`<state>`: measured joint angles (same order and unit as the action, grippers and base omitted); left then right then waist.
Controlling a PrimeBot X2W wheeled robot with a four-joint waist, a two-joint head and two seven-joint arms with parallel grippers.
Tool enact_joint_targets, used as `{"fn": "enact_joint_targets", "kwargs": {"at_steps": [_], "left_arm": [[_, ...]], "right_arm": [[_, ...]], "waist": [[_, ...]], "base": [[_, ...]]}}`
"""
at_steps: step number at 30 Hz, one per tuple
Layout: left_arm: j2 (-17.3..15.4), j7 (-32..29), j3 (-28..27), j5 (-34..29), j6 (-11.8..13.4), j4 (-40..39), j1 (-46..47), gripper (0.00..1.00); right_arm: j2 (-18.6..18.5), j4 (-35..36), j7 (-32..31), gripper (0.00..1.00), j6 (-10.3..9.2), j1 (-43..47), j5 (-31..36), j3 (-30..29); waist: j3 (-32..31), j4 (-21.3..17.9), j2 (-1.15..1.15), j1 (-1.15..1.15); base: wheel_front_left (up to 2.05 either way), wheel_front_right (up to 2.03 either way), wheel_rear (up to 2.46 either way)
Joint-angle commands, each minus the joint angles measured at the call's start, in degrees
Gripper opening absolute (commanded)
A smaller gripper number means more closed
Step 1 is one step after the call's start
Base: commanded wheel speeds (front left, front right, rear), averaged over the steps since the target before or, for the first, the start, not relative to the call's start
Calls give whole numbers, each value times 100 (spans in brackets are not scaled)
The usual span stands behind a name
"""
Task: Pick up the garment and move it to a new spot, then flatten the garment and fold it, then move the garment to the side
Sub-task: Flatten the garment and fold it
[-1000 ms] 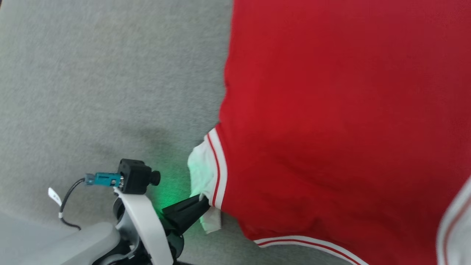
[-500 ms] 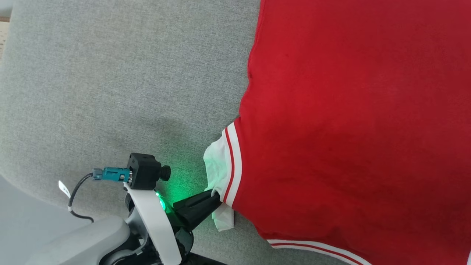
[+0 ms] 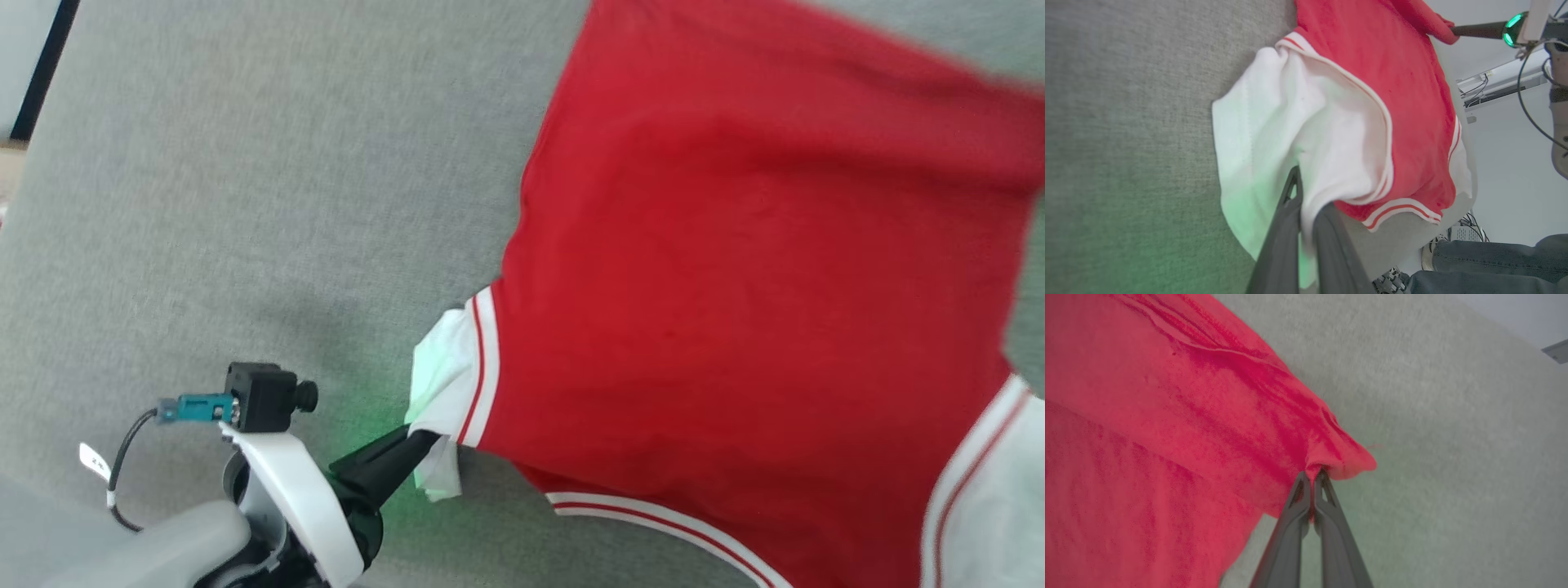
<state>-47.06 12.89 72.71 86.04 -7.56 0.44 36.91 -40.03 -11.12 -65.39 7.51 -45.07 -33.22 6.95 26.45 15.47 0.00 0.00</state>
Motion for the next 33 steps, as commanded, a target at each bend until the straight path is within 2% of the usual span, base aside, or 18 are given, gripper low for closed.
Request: {"fn": "enact_joint_targets", "kwargs": {"at_steps": [1,5,7,8,12,17,23,24,26,27,30,33], "left_arm": [[-3,40,-13,86,15,29,-114,0],[-61,123,-95,199,14,180,-262,0],[-95,137,-137,229,15,232,-350,0],[-95,137,-137,229,15,232,-350,0],[-136,178,-203,259,15,304,-458,0],[-153,187,-226,227,15,347,-518,0],[-140,161,-223,204,14,305,-478,0],[-149,161,-221,203,14,306,-474,0],[-166,163,-223,204,15,306,-469,0],[-172,165,-227,204,14,309,-467,0],[-127,178,-242,162,14,307,-432,0],[-38,187,-245,115,14,297,-385,0]], "right_arm": [[-107,306,-124,0,-5,442,-222,-55],[-158,1376,-488,0,-5,1835,-859,-403],[-48,1902,-678,0,-5,2546,-1055,-605],[-48,1902,-678,0,-5,2546,-1055,-605],[269,2913,-1097,0,-5,3949,-1150,-799],[718,3845,-1477,0,-5,5195,-1043,-419],[1025,4183,-1466,0,-5,5397,-844,87],[1059,4227,-1361,12,-6,5298,-829,65],[1069,4319,-1220,82,-5,5136,-792,-71],[1035,4379,-1160,100,-5,5055,-783,-190],[963,4651,-1044,100,-5,4516,-874,-868],[851,4663,-837,100,-4,3767,-761,-1153]], "waist": [[-341,-276,0,0],[-552,-494,0,0],[-621,-585,0,0],[-621,-585,0,0],[-708,-727,0,0],[-749,-809,0,0],[-706,-881,0,0],[-699,-890,0,0],[-688,-895,0,0],[-684,-891,0,0],[-638,-823,0,0],[-576,-725,0,0]], "base": [[0,0,0],[0,0,0],[0,0,0],[0,0,0],[0,0,0],[0,0,0],[0,0,0],[0,0,0],[0,0,0],[0,0,0],[0,0,0],[0,0,0]]}}
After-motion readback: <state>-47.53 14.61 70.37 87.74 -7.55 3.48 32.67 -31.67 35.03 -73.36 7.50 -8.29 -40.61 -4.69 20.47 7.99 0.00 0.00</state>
